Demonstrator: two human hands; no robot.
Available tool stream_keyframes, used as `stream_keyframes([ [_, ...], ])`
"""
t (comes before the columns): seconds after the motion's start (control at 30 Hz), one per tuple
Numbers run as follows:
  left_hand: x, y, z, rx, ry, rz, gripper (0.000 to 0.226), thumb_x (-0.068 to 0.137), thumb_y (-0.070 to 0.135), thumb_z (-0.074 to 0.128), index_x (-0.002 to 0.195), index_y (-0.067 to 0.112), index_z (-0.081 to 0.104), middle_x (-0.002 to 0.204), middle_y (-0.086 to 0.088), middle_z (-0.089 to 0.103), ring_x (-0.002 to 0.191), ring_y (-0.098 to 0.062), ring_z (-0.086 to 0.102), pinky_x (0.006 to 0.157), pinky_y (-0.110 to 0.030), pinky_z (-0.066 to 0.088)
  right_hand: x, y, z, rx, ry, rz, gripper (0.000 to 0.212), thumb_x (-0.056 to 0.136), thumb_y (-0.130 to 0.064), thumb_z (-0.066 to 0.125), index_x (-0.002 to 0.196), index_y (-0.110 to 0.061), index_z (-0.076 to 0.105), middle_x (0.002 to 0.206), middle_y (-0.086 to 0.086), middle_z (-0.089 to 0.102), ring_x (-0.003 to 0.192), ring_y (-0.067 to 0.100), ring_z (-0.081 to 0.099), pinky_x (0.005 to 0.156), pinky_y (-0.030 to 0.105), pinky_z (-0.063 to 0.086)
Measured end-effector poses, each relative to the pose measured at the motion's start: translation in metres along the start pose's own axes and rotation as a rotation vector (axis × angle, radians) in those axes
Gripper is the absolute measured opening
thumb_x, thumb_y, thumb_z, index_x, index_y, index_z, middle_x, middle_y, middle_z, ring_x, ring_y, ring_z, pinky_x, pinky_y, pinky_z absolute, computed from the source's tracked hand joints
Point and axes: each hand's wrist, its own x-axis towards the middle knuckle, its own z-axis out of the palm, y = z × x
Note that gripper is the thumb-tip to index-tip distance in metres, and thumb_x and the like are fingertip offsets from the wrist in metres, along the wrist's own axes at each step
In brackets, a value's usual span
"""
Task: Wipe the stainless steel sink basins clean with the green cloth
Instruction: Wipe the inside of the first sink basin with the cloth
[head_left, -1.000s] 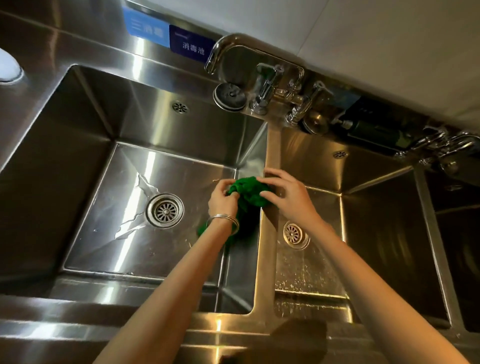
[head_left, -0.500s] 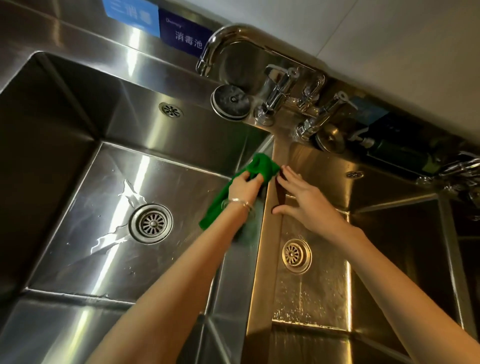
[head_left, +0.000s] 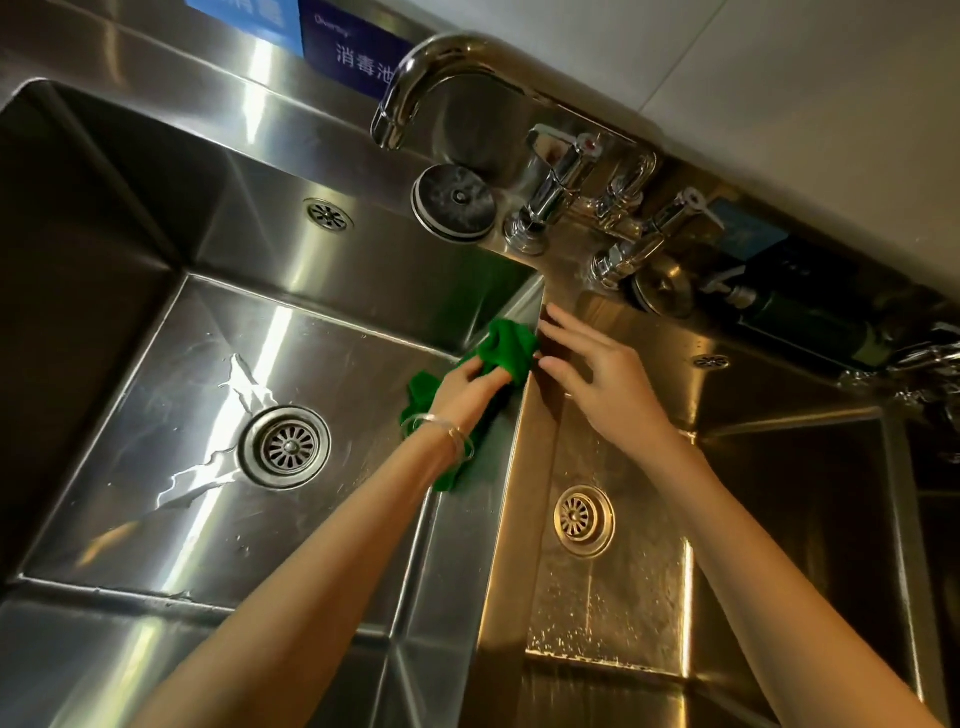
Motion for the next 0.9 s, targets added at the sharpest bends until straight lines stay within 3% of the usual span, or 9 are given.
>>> stream_keyframes([
  [0.1,0.034,0.019,0.008,-0.032,0.044,0.032,0.036,0.088,0.015,0.056,0.123,0.017,0.053,0.109,0.002,0.058,0.102,-0.014,0.053,0.085,-0.026,0.043,0.011,0.005,0.005,-0.168,-0.100,-0.007,0.068,0.086,-0.023,0.064,0.144,-0.012,0.031,0.156,-0.002,0.018,0.142,0.007,0.014,0.116,0.022,0.014],
  [0.33,0.046,-0.020,-0.014,0.242,0.020,0.153,0.064,0.067,0.032,0.070,0.126,0.013,0.055,0.120,-0.007,0.061,0.112,-0.022,0.055,0.100,-0.033,0.042,0.015,0.009,-0.007,-0.307,-0.200,-0.109,0.079,0.080,-0.031,0.069,0.145,-0.010,0.029,0.157,0.003,0.011,0.140,0.004,0.000,0.117,0.028,0.009],
  [0.4,0.026,-0.039,-0.025,0.269,-0.057,0.147,0.071,0.060,0.043,0.070,0.124,0.015,0.056,0.114,-0.003,0.062,0.104,-0.016,0.058,0.094,-0.027,0.045,0.014,0.005,-0.008,-0.346,-0.265,-0.094,0.088,0.077,-0.036,0.070,0.147,-0.011,0.023,0.158,0.003,0.004,0.139,0.002,-0.006,0.112,0.023,0.004],
  [0.47,0.000,-0.057,-0.037,0.299,-0.158,0.097,0.056,0.072,0.028,0.074,0.123,0.018,0.053,0.111,-0.002,0.061,0.092,-0.011,0.059,0.082,-0.019,0.050,0.015,0.001,-0.010,-0.416,-0.350,-0.074,0.100,0.072,-0.044,0.072,0.149,-0.012,0.015,0.158,0.004,-0.006,0.140,0.006,-0.012,0.108,0.023,0.002],
  [0.53,-0.027,-0.076,-0.047,0.300,-0.239,0.032,0.054,0.073,0.016,0.073,0.122,0.020,0.051,0.112,-0.006,0.061,0.095,-0.019,0.062,0.084,-0.031,0.054,0.017,-0.003,-0.010,-0.485,-0.431,-0.056,0.109,0.070,-0.048,0.072,0.150,-0.012,0.007,0.157,0.007,-0.015,0.142,0.013,-0.018,0.110,0.027,0.001],
  [0.6,-0.057,-0.085,-0.054,0.376,-0.265,-0.006,0.065,0.070,0.021,0.072,0.130,0.018,0.047,0.119,-0.005,0.060,0.108,-0.022,0.059,0.095,-0.038,0.049,0.013,-0.009,-0.007,-0.519,-0.487,-0.031,0.106,0.072,-0.046,0.070,0.150,-0.013,0.006,0.156,0.008,-0.019,0.141,0.016,-0.023,0.113,0.033,0.002],
  [0.67,-0.081,-0.089,-0.060,0.475,-0.305,-0.049,0.071,0.075,0.019,0.073,0.137,0.019,0.040,0.125,0.000,0.056,0.114,-0.016,0.055,0.099,-0.030,0.044,-0.004,-0.012,0.004,-0.456,-0.452,-0.123,0.090,0.075,-0.040,0.069,0.147,-0.012,0.022,0.157,0.009,-0.006,0.142,0.016,-0.014,0.116,0.039,0.009],
  [0.8,-0.114,-0.085,-0.055,0.526,-0.383,0.004,0.057,0.082,0.015,0.068,0.132,0.021,0.042,0.116,0.009,0.055,0.108,-0.007,0.054,0.090,-0.012,0.039,-0.059,0.001,0.034,-0.297,-0.311,-0.515,0.044,0.080,-0.041,0.056,0.109,-0.009,0.065,0.135,0.013,0.051,0.131,0.024,0.041,0.108,0.051,0.032],
  [0.9,-0.109,-0.087,-0.045,0.417,-0.288,0.003,0.050,0.084,0.015,0.066,0.129,0.021,0.045,0.119,0.001,0.060,0.109,-0.014,0.057,0.098,-0.028,0.044,-0.074,0.010,0.046,-0.200,-0.296,-0.498,0.049,0.090,-0.050,0.044,0.096,-0.011,0.071,0.121,0.008,0.063,0.128,0.017,0.045,0.110,0.049,0.028],
])
